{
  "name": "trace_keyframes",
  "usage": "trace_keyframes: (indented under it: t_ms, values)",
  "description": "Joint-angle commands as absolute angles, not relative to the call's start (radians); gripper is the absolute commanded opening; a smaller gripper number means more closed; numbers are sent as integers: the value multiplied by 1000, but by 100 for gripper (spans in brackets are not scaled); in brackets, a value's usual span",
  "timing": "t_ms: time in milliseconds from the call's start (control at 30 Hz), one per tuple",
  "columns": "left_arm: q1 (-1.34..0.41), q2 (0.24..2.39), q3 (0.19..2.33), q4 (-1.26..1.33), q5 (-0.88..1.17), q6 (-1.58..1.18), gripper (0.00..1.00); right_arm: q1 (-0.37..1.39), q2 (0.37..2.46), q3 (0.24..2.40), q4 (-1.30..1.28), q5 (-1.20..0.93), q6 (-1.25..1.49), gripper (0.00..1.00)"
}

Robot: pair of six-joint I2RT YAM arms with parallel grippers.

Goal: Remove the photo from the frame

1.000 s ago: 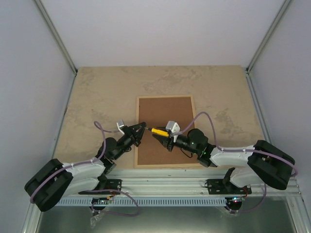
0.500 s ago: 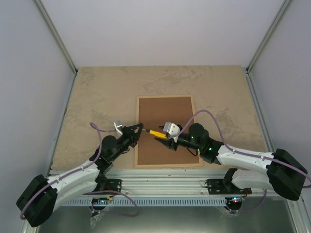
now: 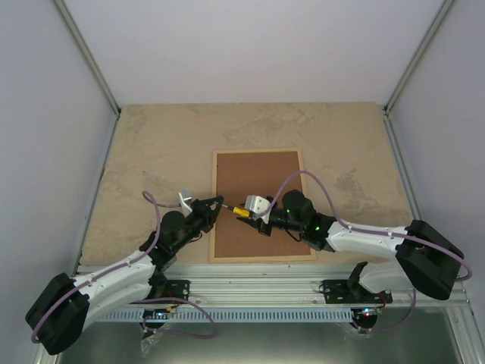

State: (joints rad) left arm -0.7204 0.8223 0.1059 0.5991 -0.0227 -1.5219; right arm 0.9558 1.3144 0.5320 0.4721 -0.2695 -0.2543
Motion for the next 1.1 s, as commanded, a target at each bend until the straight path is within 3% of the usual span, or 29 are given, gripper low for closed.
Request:
trace_keyframes:
  t_ms: [0,333,533,833,1067]
  values:
    - [-721,812,132,596,-12,-1512,0,950,1335,547,518,-269,-273,36]
    - [-721,811,131,587,-10,-1527,0,950,1356,546,551,-260,-269,21]
    - [-721,794,129,566,-16,-1510,0,942,1359,548,534,-273,-268,1]
    - [-716,656,206,229,-154,-1289,37,921,1329,575,392,-291,-298,1]
    - [-699,664,342,-124,-285,-1022,47,916,1356,601,287,-325,-318,0]
